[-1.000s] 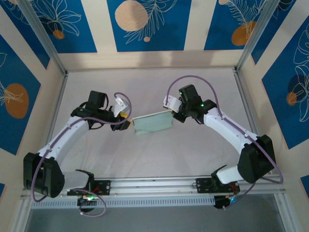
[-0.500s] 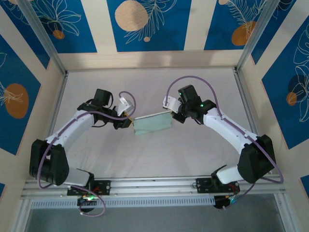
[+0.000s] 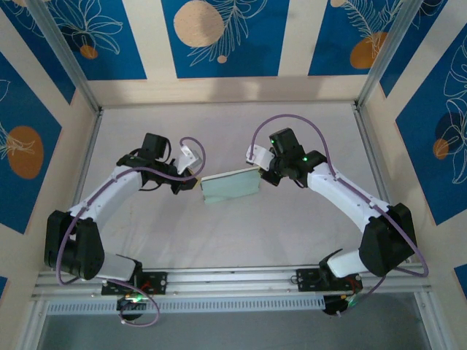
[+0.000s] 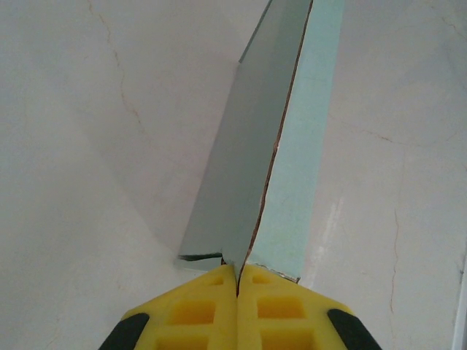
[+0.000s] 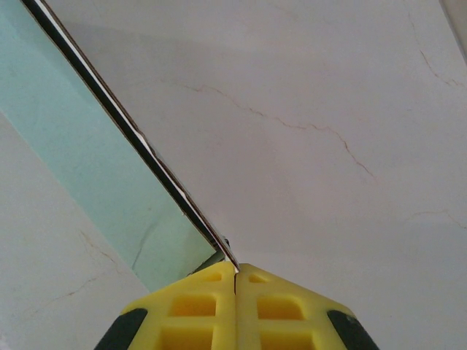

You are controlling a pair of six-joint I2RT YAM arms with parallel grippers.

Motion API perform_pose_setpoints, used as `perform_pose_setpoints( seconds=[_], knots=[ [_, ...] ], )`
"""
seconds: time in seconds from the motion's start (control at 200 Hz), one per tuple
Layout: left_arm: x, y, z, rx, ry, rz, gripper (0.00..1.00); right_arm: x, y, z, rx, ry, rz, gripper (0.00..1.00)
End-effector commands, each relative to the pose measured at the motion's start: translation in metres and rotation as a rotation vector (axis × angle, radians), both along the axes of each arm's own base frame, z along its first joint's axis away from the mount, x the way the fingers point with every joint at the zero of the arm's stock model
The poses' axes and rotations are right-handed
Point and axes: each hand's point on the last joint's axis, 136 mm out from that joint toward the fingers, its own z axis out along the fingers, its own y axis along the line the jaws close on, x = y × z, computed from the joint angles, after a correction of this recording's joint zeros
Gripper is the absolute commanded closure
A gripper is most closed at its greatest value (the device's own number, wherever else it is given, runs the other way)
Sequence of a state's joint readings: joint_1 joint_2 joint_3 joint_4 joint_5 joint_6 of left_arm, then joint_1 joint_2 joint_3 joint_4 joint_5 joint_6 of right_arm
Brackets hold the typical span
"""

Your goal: Fold the paper box

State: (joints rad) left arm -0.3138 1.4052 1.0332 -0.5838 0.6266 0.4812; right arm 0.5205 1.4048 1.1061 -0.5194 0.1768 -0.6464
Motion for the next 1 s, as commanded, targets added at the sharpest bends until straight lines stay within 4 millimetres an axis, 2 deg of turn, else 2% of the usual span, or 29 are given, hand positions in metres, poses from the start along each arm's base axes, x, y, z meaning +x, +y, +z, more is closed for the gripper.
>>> perform_pose_setpoints(
  seconds=[0.0, 0.255, 0.405, 0.735, 0.995],
  knots=[
    [0.0, -0.007, 0.002, -0.002, 0.003, -0.014, 1.0, -0.001, 0.005, 0.003, 0.011, 0.021, -0.006, 1.0],
    [0.015, -0.015, 0.002, 0.026, -0.008, 0.113, 1.0, -0.004, 0.014, 0.005, 0.037, 0.089, -0.069, 1.0],
    [0.026, -0.013, 0.005, 0.019, 0.047, 0.238, 1.0, -0.003, 0.016, 0.015, 0.081, 0.131, -0.155, 1.0],
    [0.041, -0.019, 0.006, -0.065, 0.172, 0.425, 1.0, -0.014, 0.027, 0.031, 0.233, 0.229, -0.339, 1.0],
    [0.043, -0.023, 0.014, -0.131, 0.216, 0.49, 1.0, -0.021, 0.023, 0.019, 0.279, 0.27, -0.47, 1.0]
  ],
)
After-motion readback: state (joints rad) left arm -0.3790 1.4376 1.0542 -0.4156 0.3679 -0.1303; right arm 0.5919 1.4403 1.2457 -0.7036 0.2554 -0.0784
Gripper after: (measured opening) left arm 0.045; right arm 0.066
